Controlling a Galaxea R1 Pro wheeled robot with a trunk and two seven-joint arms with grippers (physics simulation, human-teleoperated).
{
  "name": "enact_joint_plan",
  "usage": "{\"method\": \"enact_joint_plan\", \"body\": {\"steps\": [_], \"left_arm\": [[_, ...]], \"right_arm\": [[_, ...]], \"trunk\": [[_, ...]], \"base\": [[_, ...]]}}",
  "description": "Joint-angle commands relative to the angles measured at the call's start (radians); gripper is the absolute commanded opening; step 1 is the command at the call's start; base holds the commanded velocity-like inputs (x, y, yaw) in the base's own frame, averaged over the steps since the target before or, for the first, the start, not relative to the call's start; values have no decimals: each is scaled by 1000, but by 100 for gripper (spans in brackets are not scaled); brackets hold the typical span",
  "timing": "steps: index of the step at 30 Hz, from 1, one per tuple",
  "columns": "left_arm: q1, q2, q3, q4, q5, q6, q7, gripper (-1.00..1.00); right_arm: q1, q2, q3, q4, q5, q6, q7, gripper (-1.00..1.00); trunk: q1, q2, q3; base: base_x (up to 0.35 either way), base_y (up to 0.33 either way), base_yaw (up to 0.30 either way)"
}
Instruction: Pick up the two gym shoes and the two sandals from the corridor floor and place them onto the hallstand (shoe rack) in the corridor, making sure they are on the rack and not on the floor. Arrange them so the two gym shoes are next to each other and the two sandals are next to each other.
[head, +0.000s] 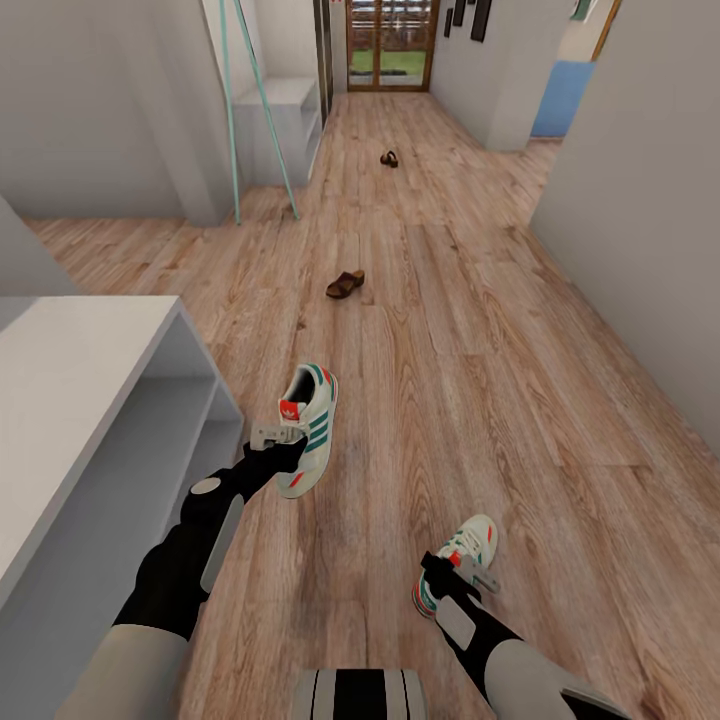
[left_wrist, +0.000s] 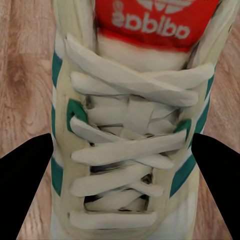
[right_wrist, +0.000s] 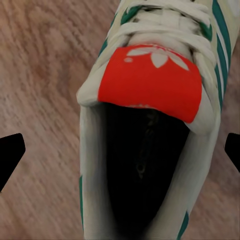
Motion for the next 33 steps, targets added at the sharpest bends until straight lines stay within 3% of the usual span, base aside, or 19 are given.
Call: {"method": "enact_joint_plan", "body": {"steps": [1,33], "left_arm": [[0,0,0,0,0,0,0,-100],[0,-2,-1,2,0,0,0,-100]], "right_arm": [[0,0,0,0,0,0,0,100],[4,0,0,-2,0,-1,-1,100]], "trunk": [[0,0,-1],[0,0,-16]], "base": [[0,0,0],[0,0,3]]}}
